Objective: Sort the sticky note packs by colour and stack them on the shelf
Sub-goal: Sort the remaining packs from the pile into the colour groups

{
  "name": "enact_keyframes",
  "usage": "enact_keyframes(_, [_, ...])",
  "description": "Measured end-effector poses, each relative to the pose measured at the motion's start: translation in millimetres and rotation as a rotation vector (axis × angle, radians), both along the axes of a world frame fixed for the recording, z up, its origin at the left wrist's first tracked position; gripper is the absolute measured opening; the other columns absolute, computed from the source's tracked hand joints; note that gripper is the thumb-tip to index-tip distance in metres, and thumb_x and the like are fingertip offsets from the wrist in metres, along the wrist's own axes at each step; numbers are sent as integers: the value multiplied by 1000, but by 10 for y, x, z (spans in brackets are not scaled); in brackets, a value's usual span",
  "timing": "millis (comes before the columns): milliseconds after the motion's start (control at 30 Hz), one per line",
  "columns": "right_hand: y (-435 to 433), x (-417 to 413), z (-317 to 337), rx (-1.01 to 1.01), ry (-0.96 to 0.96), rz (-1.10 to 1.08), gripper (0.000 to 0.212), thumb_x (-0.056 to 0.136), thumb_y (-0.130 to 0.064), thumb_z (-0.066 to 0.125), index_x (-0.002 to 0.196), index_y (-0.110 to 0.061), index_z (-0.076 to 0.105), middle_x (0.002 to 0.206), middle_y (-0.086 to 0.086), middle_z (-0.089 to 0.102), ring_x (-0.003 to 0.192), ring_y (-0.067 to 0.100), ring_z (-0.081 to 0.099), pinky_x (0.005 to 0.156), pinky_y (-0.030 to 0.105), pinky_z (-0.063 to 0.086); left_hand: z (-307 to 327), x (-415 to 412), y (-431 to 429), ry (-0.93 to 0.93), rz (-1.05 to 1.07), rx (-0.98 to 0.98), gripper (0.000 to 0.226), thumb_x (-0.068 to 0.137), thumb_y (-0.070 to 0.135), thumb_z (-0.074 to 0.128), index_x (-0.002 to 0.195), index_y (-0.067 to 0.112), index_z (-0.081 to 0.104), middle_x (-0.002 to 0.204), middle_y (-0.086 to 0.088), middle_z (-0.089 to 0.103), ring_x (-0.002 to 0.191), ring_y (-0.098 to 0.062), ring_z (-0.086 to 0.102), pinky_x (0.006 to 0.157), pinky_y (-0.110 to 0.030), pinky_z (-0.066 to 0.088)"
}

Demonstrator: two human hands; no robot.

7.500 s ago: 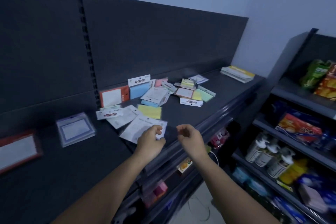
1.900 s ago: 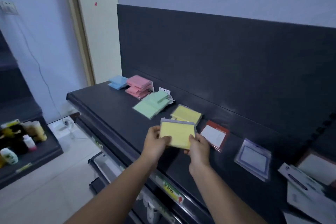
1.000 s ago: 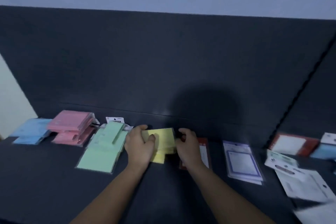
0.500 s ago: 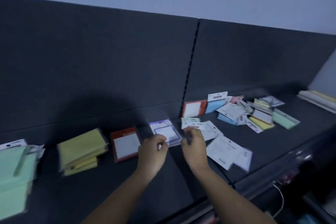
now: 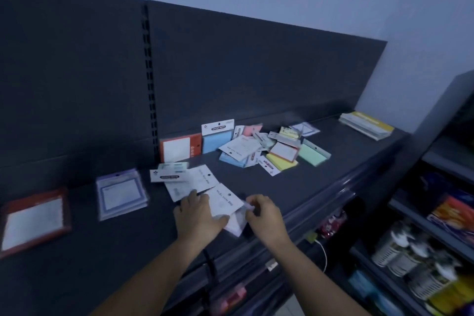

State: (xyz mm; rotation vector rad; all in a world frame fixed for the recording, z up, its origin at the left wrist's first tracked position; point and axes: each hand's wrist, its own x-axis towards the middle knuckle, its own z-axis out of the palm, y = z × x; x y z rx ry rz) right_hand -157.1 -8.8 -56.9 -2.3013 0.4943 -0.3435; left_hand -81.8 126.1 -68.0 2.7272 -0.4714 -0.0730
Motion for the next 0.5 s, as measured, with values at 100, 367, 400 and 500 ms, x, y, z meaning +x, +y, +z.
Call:
enact_keyframes(100, [-337,31,-23,15,23,53,29,90,-13,57,118,-9,58,120,5,58,107,15,52,84,10,34,4,67,-218,3,-2,88,80,70,72,54,130,21,40,138,-1,38,126,-24,35,100,-41,30])
enact_keyframes(367, [-694,390,-135,57,49,224,41,90,-1,46,130,-7,51,131,9,54,119,20,51,93,17,38,129,-78,-326,-204,-60,111,29,87,50,41,82,22,39,93,1,62,85,-21,60,61,-28,33])
enact_keyframes(400, [-676,462,-144,41,57,260,44,89,0,45,133,-8,49,133,9,52,122,20,48,97,20,37,156,-78,-272,-219,-35,93,26,88,46,41,83,21,41,92,1,63,84,-21,60,60,-28,34])
enact_keyframes(500, [-556,690,-141,52,51,410,46,86,-4,52,131,-12,50,130,4,54,123,20,48,97,22,38,221,-12,-95,-276,40,-66,16,88,33,46,86,18,52,86,1,65,76,-21,60,58,-29,37])
